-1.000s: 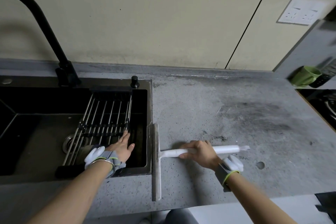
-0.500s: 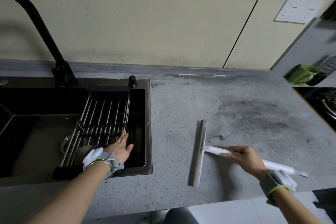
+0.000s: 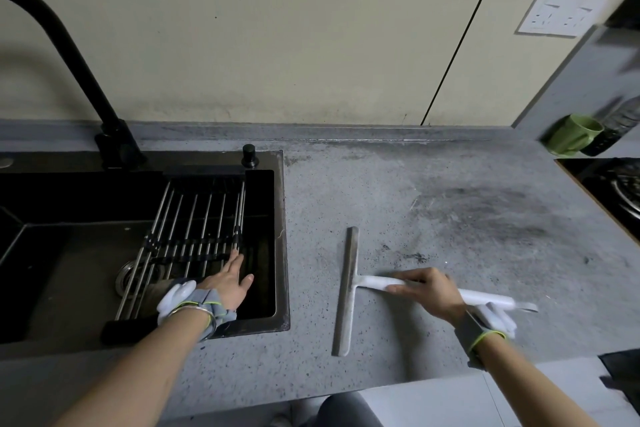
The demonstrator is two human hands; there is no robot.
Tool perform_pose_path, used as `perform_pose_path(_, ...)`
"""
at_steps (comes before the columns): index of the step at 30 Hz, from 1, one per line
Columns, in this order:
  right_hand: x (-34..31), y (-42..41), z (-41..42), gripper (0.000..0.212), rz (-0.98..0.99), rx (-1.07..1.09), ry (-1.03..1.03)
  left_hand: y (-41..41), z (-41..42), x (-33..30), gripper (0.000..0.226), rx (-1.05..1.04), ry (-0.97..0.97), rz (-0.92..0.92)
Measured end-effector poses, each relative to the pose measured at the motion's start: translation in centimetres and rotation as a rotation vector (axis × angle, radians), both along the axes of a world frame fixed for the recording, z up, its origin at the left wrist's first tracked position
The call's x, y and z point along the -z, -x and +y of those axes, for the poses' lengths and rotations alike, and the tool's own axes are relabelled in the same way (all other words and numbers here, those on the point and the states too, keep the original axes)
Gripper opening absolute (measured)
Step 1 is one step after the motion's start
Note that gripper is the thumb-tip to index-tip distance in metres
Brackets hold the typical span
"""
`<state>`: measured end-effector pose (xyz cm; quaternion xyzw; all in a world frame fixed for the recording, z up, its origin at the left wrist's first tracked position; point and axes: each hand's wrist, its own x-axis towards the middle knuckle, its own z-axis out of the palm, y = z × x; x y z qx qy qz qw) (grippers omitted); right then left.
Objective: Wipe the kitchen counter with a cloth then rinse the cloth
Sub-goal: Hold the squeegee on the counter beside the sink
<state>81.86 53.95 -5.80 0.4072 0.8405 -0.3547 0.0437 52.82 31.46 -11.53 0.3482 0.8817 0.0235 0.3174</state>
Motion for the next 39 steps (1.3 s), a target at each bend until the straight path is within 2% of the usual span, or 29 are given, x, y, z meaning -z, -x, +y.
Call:
perform_pose_path(4,0.7,2.5,-1.0,0.030,0.001,-0.083,0.003,0.1,0.1,0.0,0.061,-0.006,0.000,-0.008)
perform_pose_path(10,1.2,5.9,-3.0,0.028,0.004,-0.157,0.065,0.2,0.0,0.0,0.061,-0.015,-0.004,-0.010)
perform_pose_path(15,0.8,6.9,-4.1,0.030,0.031,-0.208,-0.001,0.0,0.0,-0.2,0.060,-0.011,-0.003,-0.002)
perform_pose_path(22,-0.1,3.1,-1.5,0.022,0.105,-0.113,0.050,-0.2,-0.1,-0.4,0.060,-0.006,-0.010,-0.011)
perform_pose_path(25,-0.4,0.2,0.3,0.011,0.085,-0.086,0.044,-0.1,-0.2,-0.2,0.060,-0.004,-0.017,-0.009)
perform_pose_path(31,-0.7,-4.1,2.2,0.030,0.057,-0.083,0.058,-0.1,-0.2,-0.3,0.060,-0.012,-0.024,-0.011)
perform_pose_path(39,0.0,-3.7,2.3,0.026,-0.002,-0.053,0.061,-0.3,-0.1,-0.2,0.060,-0.015,-0.003,0.005)
